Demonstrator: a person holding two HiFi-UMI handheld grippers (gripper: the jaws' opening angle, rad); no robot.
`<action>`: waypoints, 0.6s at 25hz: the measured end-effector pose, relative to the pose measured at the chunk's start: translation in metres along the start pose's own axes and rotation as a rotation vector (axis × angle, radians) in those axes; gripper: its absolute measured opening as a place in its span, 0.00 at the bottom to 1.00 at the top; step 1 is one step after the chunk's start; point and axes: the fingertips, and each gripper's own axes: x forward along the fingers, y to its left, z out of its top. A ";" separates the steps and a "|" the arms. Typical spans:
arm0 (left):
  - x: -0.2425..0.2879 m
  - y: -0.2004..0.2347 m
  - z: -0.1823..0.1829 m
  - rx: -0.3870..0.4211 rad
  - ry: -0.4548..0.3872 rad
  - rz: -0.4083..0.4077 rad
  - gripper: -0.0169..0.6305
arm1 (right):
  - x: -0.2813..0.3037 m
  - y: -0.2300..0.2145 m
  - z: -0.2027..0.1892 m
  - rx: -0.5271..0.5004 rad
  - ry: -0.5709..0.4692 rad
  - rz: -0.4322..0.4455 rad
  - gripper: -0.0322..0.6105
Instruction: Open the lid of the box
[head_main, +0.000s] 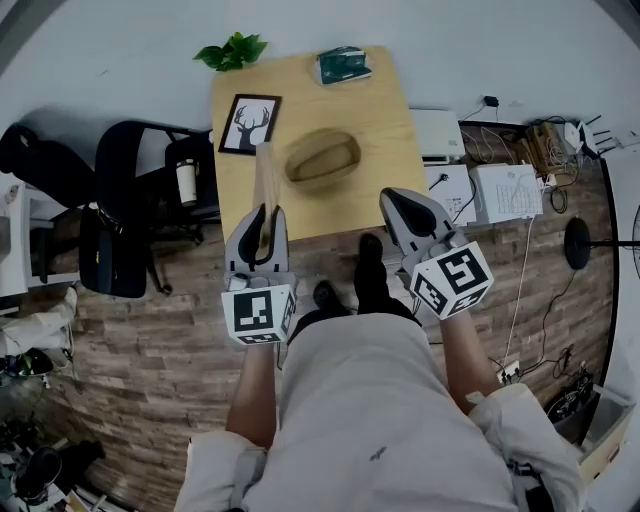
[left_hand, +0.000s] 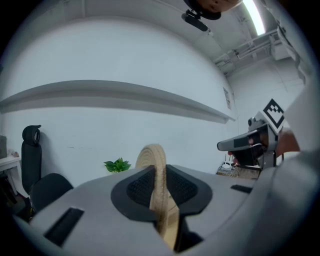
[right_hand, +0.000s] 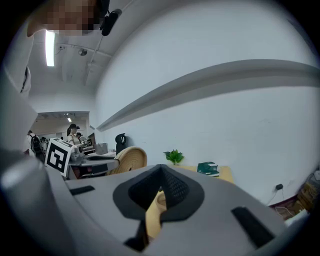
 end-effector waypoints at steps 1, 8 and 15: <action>-0.005 -0.001 0.001 -0.009 -0.005 -0.006 0.13 | -0.005 0.003 0.000 -0.005 -0.005 -0.005 0.05; -0.029 -0.008 0.009 -0.034 -0.031 -0.040 0.13 | -0.031 0.020 -0.001 -0.022 -0.030 -0.025 0.05; -0.047 -0.010 0.013 -0.085 -0.055 -0.051 0.13 | -0.046 0.028 -0.001 -0.026 -0.031 -0.037 0.05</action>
